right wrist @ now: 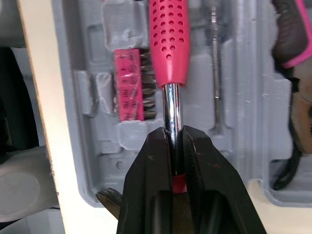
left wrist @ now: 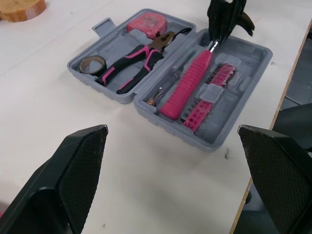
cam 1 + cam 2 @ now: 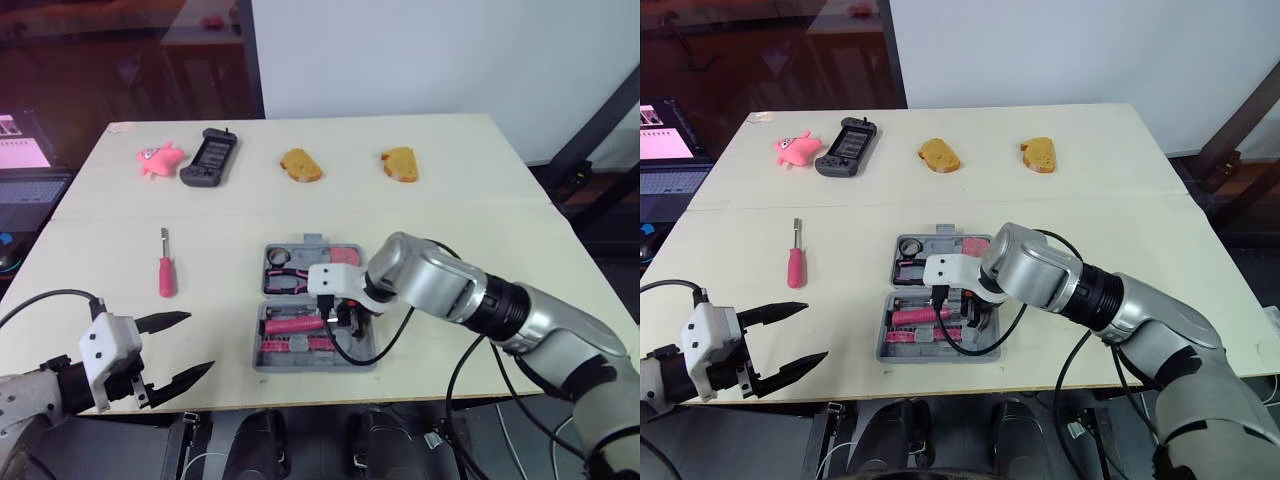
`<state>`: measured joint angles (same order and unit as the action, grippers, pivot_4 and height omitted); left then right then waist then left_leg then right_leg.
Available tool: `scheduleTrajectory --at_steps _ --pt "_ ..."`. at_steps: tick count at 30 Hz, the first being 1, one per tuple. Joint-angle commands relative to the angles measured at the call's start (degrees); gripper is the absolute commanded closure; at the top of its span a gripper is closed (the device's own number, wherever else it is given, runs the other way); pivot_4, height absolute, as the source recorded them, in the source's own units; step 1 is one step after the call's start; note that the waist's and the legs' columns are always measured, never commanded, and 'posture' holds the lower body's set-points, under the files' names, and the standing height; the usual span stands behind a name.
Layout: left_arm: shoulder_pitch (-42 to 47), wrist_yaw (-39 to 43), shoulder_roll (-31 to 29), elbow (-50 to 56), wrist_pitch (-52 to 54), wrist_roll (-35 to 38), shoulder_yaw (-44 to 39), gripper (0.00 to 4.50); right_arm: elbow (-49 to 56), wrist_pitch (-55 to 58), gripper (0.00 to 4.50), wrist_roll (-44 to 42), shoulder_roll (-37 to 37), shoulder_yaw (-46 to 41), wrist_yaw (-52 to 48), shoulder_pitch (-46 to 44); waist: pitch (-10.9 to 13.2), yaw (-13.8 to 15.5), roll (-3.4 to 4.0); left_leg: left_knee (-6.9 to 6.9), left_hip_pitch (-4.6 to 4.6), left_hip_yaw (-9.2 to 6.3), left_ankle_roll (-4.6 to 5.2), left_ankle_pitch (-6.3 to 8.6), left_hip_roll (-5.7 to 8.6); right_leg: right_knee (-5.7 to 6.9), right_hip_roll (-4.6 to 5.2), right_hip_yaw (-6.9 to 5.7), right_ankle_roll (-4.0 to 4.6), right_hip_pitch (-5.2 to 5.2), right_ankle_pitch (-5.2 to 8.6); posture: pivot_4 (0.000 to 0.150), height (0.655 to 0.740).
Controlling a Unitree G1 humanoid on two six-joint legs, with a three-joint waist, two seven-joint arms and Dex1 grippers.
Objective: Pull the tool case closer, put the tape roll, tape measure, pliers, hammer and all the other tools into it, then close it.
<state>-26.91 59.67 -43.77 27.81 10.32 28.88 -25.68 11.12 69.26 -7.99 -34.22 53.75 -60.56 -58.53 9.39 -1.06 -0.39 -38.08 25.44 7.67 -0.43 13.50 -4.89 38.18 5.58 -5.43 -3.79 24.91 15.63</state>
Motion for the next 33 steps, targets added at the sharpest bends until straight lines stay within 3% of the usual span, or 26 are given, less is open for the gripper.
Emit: scheduleTrajectory --at_steps 1,32,33 --pt "0.10 0.38 -0.51 0.62 -0.74 0.11 -1.41 0.00 0.79 0.10 4.48 0.27 1.28 -0.58 1.10 -0.31 0.00 -0.01 0.00 0.00 0.00 0.00 0.00 0.00 0.00 0.00 0.00 0.00 0.00 0.00 0.00 0.150 0.7188" --pt "2.60 2.12 -2.38 -0.65 -0.05 -0.56 -0.99 0.00 -2.67 -1.11 4.48 1.39 4.47 -0.30 5.97 2.37 0.00 -0.02 0.00 0.02 0.00 0.00 0.00 0.00 -0.01 0.00 -0.01 -0.01 0.00 0.01 0.00 0.150 0.7188" --pt "2.77 2.11 -2.42 -0.68 0.01 -0.54 -0.90 0.00 -2.65 -1.44 4.04 1.54 4.38 -0.35 6.06 2.36 0.00 -0.03 0.00 0.02 0.00 0.00 0.00 0.00 -0.01 0.00 -0.02 -0.01 0.00 0.01 0.00 0.150 0.7188"
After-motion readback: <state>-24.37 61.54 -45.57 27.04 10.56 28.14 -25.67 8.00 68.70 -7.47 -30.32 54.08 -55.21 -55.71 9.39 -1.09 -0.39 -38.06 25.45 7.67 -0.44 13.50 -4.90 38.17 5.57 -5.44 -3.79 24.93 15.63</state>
